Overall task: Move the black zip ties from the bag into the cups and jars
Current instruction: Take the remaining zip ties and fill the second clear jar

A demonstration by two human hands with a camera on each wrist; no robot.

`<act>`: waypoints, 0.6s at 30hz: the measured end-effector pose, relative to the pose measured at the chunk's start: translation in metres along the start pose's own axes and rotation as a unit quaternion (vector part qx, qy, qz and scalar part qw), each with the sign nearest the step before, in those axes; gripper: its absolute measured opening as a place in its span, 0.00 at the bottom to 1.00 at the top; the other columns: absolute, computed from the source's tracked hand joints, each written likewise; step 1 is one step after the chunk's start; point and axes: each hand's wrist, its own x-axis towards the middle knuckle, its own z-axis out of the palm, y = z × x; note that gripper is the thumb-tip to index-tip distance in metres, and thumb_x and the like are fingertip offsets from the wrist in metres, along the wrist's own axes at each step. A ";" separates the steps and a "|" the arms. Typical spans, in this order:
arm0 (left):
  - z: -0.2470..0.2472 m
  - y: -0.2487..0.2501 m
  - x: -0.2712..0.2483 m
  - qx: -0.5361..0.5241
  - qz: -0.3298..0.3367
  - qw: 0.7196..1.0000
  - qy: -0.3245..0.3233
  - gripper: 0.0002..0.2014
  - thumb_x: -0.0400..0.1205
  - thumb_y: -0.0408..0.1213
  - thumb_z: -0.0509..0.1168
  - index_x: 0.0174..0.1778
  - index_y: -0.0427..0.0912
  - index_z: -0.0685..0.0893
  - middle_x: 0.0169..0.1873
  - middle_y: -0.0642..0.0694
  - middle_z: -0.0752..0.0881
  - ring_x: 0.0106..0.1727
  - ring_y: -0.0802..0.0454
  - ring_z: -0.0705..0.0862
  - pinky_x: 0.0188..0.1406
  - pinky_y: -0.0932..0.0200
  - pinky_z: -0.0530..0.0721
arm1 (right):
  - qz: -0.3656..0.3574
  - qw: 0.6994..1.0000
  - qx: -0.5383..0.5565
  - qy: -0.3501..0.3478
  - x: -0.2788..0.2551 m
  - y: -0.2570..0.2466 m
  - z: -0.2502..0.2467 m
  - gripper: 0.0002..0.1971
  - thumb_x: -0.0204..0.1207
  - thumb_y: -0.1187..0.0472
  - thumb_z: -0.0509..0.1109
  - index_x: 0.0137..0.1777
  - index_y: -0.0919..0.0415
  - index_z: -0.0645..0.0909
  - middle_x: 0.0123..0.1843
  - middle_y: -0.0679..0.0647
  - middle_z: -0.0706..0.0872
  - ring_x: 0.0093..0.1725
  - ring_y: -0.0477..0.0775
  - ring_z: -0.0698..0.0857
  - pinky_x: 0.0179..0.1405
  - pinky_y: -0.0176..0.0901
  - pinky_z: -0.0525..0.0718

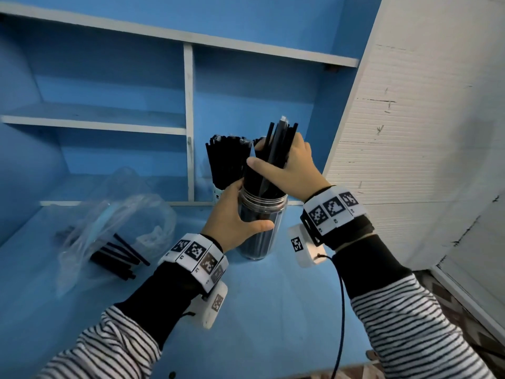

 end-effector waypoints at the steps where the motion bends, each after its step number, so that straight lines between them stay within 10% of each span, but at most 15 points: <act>1: 0.000 0.000 0.000 0.003 0.002 1.000 0.001 0.48 0.61 0.50 0.83 0.76 0.55 0.66 0.68 0.57 0.77 0.68 0.58 0.77 0.70 0.49 0.78 | 0.001 1.000 -0.006 -0.005 -0.003 0.001 -0.001 0.26 0.64 0.31 0.72 0.54 0.48 0.79 0.58 0.51 0.73 0.63 0.53 0.70 0.66 0.46 0.70; 4: -0.001 0.000 0.000 0.018 0.005 1.000 0.002 0.49 0.62 0.51 0.82 0.77 0.53 0.65 0.70 0.56 0.76 0.69 0.57 0.76 0.71 0.50 0.76 | -0.014 0.994 0.108 0.021 -0.009 -0.004 -0.010 0.38 0.58 0.29 0.75 0.62 0.50 0.72 0.61 0.49 0.75 0.64 0.50 0.76 0.66 0.51 0.79; 9: -0.002 0.002 -0.001 0.031 -0.001 0.999 -0.011 0.52 0.58 0.59 0.78 0.78 0.53 0.63 0.71 0.54 0.74 0.70 0.56 0.75 0.72 0.48 0.76 | -0.153 0.971 0.164 0.078 -0.013 -0.021 -0.026 0.36 0.75 0.59 0.75 0.80 0.50 0.62 0.78 0.44 0.70 0.78 0.41 0.69 0.75 0.48 0.74; 12: -0.002 0.003 -0.002 0.030 -0.001 0.999 -0.012 0.52 0.58 0.59 0.78 0.78 0.52 0.63 0.71 0.54 0.74 0.69 0.56 0.75 0.72 0.48 0.76 | -0.190 0.974 0.076 0.094 -0.011 -0.021 -0.020 0.22 0.77 0.66 0.70 0.72 0.55 0.78 0.72 0.47 0.80 0.72 0.38 0.73 0.74 0.28 0.69; 18: -0.001 0.003 0.000 0.013 -0.012 1.000 -0.014 0.48 0.62 0.50 0.83 0.76 0.51 0.65 0.67 0.54 0.77 0.66 0.57 0.78 0.70 0.50 0.78 | -0.191 0.980 0.004 0.063 -0.024 -0.002 0.010 0.12 0.77 0.64 0.72 0.59 0.59 0.87 0.57 0.50 0.89 0.60 0.47 0.85 0.62 0.21 0.72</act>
